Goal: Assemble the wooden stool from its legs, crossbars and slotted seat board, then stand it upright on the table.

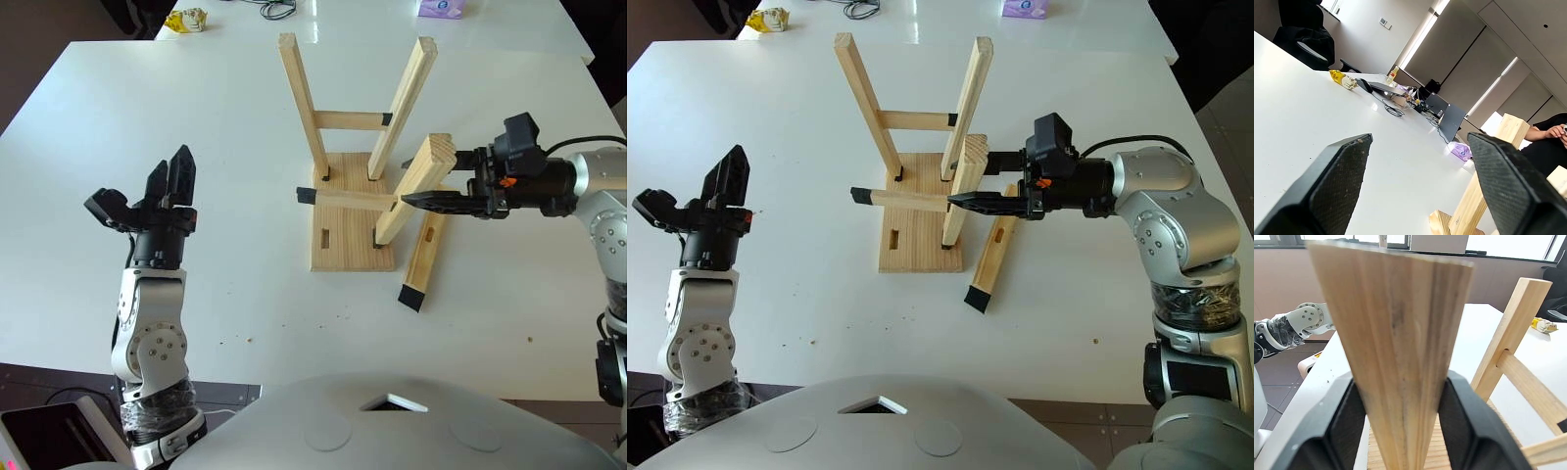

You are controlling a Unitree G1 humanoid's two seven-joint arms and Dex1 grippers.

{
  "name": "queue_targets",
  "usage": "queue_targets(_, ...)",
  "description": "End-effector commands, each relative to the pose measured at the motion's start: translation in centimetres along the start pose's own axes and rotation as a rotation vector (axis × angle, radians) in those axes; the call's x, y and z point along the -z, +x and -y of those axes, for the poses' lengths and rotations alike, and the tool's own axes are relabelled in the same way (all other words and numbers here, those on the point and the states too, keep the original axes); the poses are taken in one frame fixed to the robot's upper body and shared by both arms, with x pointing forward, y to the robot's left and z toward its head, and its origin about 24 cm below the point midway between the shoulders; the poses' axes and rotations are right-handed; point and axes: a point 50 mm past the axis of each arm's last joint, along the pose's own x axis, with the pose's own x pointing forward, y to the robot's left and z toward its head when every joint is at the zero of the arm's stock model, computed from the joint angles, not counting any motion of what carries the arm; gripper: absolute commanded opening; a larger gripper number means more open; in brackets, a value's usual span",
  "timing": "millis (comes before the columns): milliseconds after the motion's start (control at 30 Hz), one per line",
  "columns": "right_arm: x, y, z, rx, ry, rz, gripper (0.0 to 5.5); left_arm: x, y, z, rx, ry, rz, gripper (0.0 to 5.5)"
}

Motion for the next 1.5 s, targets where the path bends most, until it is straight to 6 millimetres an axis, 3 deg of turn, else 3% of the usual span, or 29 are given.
queue_targets(33,0.9,0.2,-0.4,-0.003,0.022,-0.021,2.04,0.0,-0.2,0.0,-0.004,0.014,-0.002,3.59)
queue_targets(433,6.4,-0.3,-0.4,0.087,0.178,-0.105,2.04,0.3,0.2,0.3,0.029,0.010,-0.025,3.59)
queue_targets(733,9.1,1.3,-0.7,0.061,0.175,-0.225,2.04,1.1,0.3,0.9,0.049,0.000,-0.051,3.59)
queue_targets(933,7.3,2.5,-1.3,-0.054,0.214,-0.217,2.04,1.3,0.0,1.7,0.061,-0.003,-0.043,3.59)
queue_targets(1133,5.7,2.3,-0.4,-0.085,0.264,-0.230,2.04,1.8,-0.6,2.0,0.043,-0.020,-0.022,3.59)
queue_targets(1267,6.4,2.8,-0.3,-0.106,0.269,-0.299,2.04,2.3,-0.5,2.3,0.044,-0.031,-0.006,3.59)
queue_targets(1333,6.6,2.5,-0.4,-0.095,0.271,-0.330,2.04,2.4,-0.5,2.5,0.047,-0.036,-0.001,3.59)
queue_targets(1500,5.0,1.4,-1.0,-0.128,0.251,-0.361,2.04,2.3,-1.3,2.4,0.023,-0.031,0.010,3.59)
